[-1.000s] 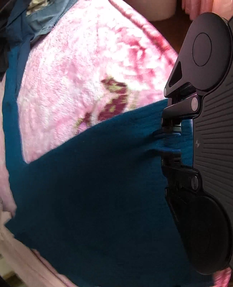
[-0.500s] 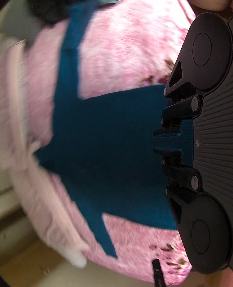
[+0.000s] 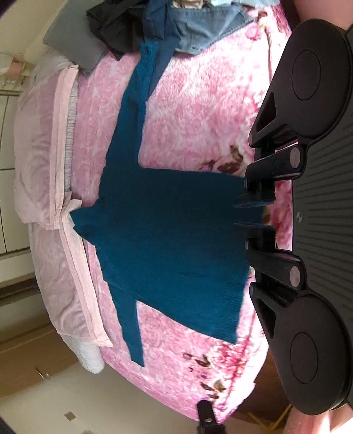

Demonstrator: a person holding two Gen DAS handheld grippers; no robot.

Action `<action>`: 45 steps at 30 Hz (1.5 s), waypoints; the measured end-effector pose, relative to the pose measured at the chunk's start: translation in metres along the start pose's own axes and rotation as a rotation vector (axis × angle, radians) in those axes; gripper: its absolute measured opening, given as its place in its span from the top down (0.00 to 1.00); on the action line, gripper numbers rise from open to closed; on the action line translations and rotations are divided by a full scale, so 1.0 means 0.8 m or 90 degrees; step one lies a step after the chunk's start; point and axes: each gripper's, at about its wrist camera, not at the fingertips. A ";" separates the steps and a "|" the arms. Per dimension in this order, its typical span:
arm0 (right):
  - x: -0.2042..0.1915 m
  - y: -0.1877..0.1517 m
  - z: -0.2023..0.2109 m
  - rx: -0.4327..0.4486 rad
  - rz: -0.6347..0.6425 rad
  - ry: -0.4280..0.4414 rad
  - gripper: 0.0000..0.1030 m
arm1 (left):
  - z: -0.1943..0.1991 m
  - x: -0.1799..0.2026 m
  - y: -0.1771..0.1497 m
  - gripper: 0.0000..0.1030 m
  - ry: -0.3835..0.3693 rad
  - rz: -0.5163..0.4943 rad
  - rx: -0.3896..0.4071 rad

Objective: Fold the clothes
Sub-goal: 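Open both grippers and pull back above the flat sweater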

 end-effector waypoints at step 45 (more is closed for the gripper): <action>0.001 -0.090 0.068 -0.054 -0.081 -0.066 0.86 | 0.071 0.034 -0.067 0.37 -0.019 -0.096 0.002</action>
Point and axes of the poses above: each gripper's, at about its wrist camera, not at the fingertips, and z roughly against the way its jaws point, x to its right, y to its top, and after that the axes turned 1 degree about y, right-handed
